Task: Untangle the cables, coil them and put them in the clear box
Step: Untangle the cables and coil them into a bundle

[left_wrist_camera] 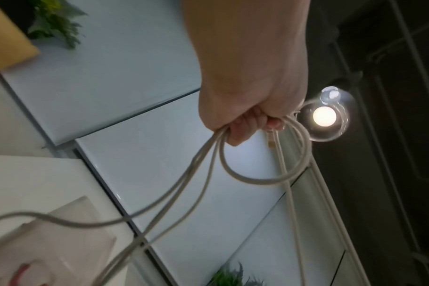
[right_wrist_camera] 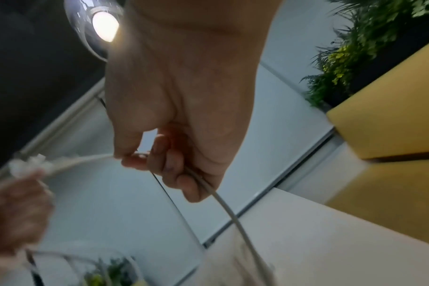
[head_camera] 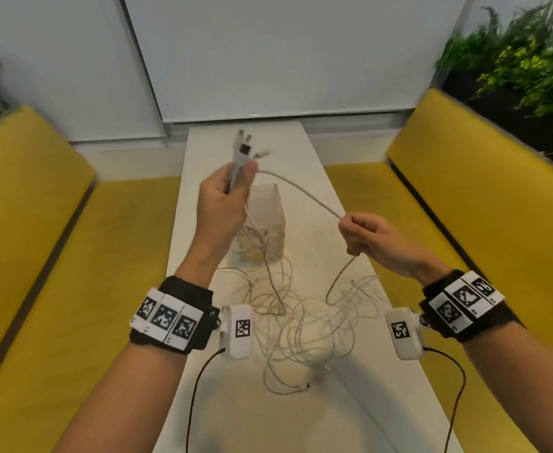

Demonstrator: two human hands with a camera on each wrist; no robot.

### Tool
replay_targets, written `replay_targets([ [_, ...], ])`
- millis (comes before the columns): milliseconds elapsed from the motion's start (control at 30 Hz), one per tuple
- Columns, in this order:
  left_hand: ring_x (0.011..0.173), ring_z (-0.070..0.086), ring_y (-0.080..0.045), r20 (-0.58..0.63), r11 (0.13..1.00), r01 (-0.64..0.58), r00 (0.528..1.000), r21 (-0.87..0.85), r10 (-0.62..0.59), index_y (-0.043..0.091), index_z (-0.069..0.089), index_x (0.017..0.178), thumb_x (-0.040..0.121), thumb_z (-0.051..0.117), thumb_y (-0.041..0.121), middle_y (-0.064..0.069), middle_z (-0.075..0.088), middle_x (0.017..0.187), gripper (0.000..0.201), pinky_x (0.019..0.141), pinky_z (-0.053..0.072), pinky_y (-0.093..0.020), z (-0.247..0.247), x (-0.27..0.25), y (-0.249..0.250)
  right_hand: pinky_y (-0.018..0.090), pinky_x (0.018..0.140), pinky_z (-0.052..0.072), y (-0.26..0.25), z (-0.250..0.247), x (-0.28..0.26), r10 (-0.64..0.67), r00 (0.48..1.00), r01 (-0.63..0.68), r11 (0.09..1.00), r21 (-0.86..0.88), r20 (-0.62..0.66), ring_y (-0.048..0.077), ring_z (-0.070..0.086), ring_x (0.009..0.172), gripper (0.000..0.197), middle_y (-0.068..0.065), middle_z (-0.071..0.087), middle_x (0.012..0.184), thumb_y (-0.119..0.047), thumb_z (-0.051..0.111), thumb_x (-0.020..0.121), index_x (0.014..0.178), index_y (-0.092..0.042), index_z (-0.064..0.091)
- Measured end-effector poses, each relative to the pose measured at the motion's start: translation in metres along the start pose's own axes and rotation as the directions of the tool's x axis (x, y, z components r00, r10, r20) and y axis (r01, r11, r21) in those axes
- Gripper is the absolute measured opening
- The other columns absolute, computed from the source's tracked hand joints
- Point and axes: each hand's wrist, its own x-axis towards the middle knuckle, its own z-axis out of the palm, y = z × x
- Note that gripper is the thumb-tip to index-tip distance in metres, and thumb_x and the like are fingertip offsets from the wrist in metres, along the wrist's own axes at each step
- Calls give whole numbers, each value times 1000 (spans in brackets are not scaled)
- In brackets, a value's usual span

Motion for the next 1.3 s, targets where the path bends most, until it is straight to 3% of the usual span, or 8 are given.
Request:
replay_targets([
  [133,45,31,-11,-163,980,-62,986,-188,31,28,52,67,101,56,30,7,39,54,34,39,28,-26,-3,7,15,43,86,49,23,-2,-4,87,996,-86,996,29,-19,19,56,76,27,6,49,75,-33,53,93,89,-6,52],
  [267,47,31,-13,-194,976,-90,980,-201,50,23,50,68,102,54,32,5,40,58,34,42,26,-28,0,5,16,55,111,37,32,6,-2,191,981,-193,979,67,25,37,60,118,22,6,58,91,-32,49,97,90,-11,50],
  [433,52,37,-13,99,992,-64,994,110,53,23,63,84,92,69,32,2,46,64,14,50,34,-29,9,-8,-2,56,109,39,-1,34,11,133,986,-145,982,118,102,33,59,115,21,9,58,99,-31,51,94,94,-10,50],
  [533,58,48,-30,227,972,-31,974,232,-24,21,64,95,82,76,44,-11,57,72,30,53,44,-41,22,-22,-14,57,106,41,-24,45,20,55,986,-82,981,175,157,31,57,110,28,16,56,107,-26,50,97,106,0,52],
  [633,69,58,-41,207,977,29,975,211,-74,17,68,94,82,75,48,-20,63,77,34,62,54,-49,29,-32,-17,49,102,48,-36,52,24,37,979,-77,976,202,199,25,62,106,22,11,65,110,-22,45,99,109,-5,55],
  [800,49,48,-1,180,989,19,983,146,-46,18,68,72,91,71,24,16,54,53,20,51,40,-14,29,-29,-16,57,108,41,-36,55,26,49,983,-96,960,263,179,34,55,125,34,12,61,132,-25,49,95,123,-8,57],
  [1100,44,27,-9,50,997,64,997,36,-65,22,68,80,99,57,36,12,36,52,26,44,24,-26,7,-13,-23,50,106,44,-11,46,14,126,979,-156,969,192,157,31,52,114,19,12,60,101,-22,55,93,93,-4,58],
  [1300,40,28,-9,-63,977,187,981,105,-181,24,60,55,98,54,46,11,36,44,49,46,23,-26,-10,5,-31,62,104,44,5,36,-7,278,904,-340,928,151,324,41,61,102,36,19,60,94,-32,37,104,87,-6,54],
])
